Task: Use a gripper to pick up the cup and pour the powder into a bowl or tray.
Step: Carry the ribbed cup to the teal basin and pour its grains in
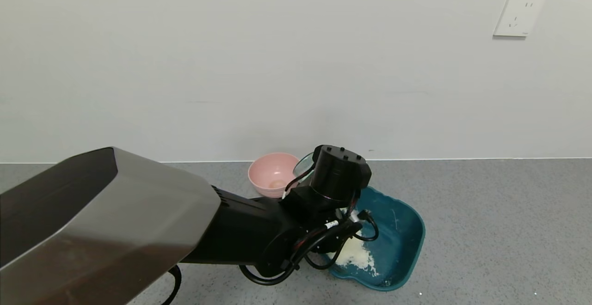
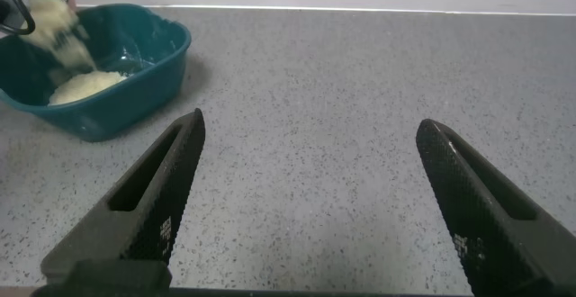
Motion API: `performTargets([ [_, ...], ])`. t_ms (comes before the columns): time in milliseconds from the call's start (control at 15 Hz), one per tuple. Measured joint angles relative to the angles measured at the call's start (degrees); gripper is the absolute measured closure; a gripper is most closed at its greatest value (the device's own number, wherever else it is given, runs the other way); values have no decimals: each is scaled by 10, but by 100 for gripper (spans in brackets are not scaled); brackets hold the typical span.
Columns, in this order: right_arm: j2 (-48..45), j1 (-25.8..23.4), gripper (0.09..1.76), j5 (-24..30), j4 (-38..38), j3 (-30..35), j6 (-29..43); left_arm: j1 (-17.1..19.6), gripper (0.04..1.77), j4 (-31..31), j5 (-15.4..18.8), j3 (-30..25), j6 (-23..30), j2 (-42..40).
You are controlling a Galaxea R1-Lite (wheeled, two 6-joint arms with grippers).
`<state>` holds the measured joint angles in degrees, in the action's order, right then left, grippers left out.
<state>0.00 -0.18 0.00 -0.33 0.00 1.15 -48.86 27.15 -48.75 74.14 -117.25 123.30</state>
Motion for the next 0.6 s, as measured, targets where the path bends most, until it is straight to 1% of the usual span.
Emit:
performTargets([
  [200, 0, 0, 14, 0, 0, 0, 0, 1, 56, 1, -1, -4, 10, -4],
  [267, 0, 0, 14, 0, 0, 0, 0, 1, 56, 1, 0, -5, 29, -6],
  [333, 0, 0, 14, 0, 0, 0, 0, 1, 56, 0, 0, -6, 59, -8],
  [467, 0, 0, 14, 0, 0, 0, 0, 2, 56, -1, 0, -9, 145, -9],
  [600, 0, 0, 14, 0, 0, 0, 0, 2, 56, -2, 0, -13, 218, -11],
])
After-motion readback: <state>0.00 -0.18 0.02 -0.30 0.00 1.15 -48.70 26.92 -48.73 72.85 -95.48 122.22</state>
